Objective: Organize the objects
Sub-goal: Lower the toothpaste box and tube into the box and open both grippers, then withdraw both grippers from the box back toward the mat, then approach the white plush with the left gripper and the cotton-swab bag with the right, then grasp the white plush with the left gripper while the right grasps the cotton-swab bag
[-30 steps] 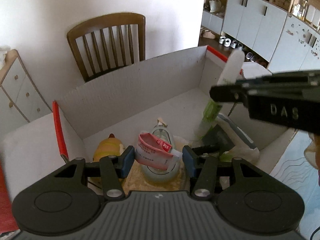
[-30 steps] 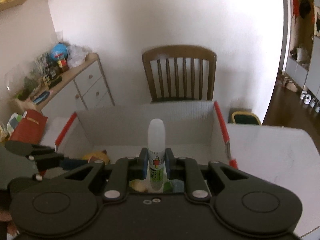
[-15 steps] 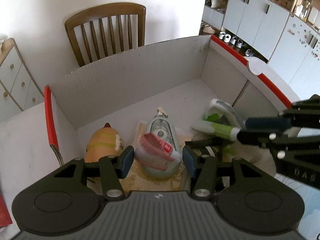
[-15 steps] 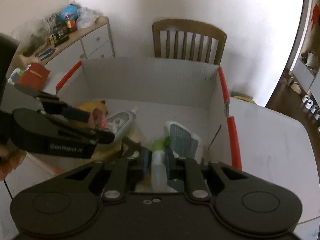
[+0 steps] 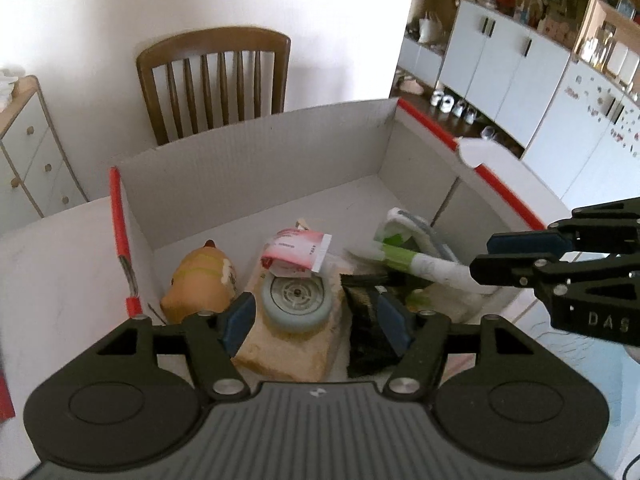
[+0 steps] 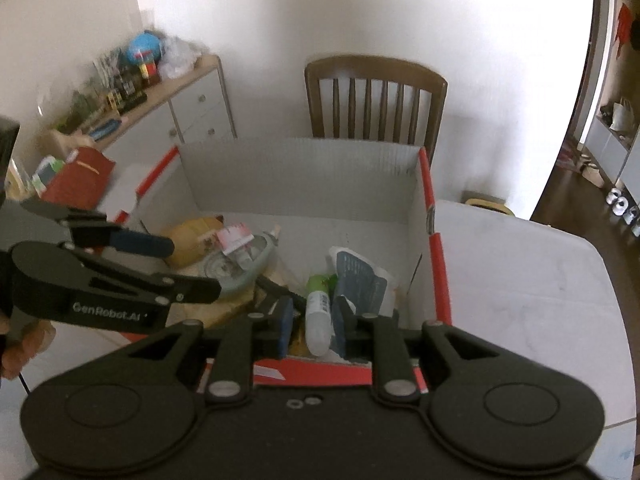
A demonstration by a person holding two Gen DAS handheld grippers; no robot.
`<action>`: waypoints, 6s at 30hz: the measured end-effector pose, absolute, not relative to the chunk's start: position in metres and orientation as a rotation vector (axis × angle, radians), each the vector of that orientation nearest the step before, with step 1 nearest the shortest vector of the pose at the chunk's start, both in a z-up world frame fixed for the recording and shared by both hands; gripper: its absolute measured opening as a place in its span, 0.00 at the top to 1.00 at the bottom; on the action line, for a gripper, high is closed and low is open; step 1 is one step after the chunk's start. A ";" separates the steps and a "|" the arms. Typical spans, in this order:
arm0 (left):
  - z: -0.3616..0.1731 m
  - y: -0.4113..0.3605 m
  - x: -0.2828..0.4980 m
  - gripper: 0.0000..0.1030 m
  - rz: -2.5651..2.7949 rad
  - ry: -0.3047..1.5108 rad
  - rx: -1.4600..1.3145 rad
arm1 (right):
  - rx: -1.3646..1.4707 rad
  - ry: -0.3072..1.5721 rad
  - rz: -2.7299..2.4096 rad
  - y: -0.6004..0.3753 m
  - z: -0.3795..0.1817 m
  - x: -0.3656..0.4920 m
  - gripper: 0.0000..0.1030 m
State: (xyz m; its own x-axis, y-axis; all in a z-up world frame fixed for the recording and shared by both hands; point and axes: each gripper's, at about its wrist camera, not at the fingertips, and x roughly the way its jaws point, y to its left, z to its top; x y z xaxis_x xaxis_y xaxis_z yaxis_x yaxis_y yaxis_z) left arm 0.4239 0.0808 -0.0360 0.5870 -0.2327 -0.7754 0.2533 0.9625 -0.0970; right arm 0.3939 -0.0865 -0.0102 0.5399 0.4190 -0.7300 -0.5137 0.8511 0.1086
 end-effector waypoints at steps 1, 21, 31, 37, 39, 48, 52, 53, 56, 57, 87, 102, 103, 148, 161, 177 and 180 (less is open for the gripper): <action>-0.033 0.081 0.420 0.35 -0.284 0.892 0.022 | -0.119 0.827 0.559 -0.088 -0.007 0.392 0.80; 0.030 0.064 0.326 0.35 -0.305 0.756 -0.002 | -0.087 0.729 0.614 -0.121 0.040 0.321 0.79; 0.044 0.051 0.277 0.35 -0.335 0.722 -0.013 | -0.056 0.715 0.657 -0.138 0.049 0.280 0.78; 0.042 0.047 0.246 0.24 -0.320 0.697 -0.026 | -0.032 0.698 0.675 -0.153 0.050 0.255 0.77; 0.038 0.046 0.236 0.24 -0.319 0.701 -0.038 | -0.029 0.702 0.678 -0.157 0.049 0.248 0.74; 0.026 0.049 0.200 0.24 -0.285 0.710 -0.085 | -0.027 0.703 0.673 -0.173 0.041 0.221 0.48; 0.015 0.051 0.186 0.19 -0.265 0.723 -0.084 | -0.034 0.713 0.674 -0.177 0.034 0.210 0.40; 0.012 0.051 0.183 0.19 -0.265 0.731 -0.086 | -0.036 0.714 0.673 -0.179 0.032 0.207 0.36; 0.002 0.053 0.175 0.19 -0.263 0.756 -0.101 | -0.048 0.722 0.674 -0.181 0.025 0.198 0.31; -0.001 0.054 0.173 0.18 -0.264 0.764 -0.106 | -0.053 0.728 0.675 -0.181 0.022 0.195 0.30; -0.077 0.070 0.225 0.00 -0.192 0.840 -0.130 | -0.159 0.834 0.674 -0.142 -0.049 0.188 0.05; -0.110 0.055 0.274 0.00 -0.144 0.872 -0.048 | -0.182 0.874 0.674 -0.116 -0.072 0.212 0.05; -0.112 0.055 0.275 0.00 -0.143 0.876 -0.050 | -0.182 0.875 0.675 -0.115 -0.072 0.213 0.05; -0.098 0.053 0.260 0.45 -0.214 0.868 -0.048 | -0.185 0.870 0.623 -0.120 -0.060 0.216 0.34; -0.056 0.061 0.222 0.45 -0.254 0.848 -0.122 | -0.154 0.828 0.611 -0.136 -0.023 0.203 0.34; 0.015 0.051 0.210 0.45 -0.336 0.741 -0.158 | -0.125 0.734 0.630 -0.137 0.037 0.212 0.34; 0.026 0.049 0.217 0.45 -0.342 0.716 -0.145 | -0.125 0.711 0.632 -0.136 0.047 0.223 0.34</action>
State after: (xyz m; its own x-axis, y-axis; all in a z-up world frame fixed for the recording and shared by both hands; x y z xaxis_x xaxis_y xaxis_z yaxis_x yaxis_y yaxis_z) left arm 0.2168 0.0493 0.0262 0.7019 -0.3551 -0.6175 0.2567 0.9347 -0.2458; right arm 0.2233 -0.1356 0.0465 0.5810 0.4979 -0.6438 -0.5804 0.8080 0.1011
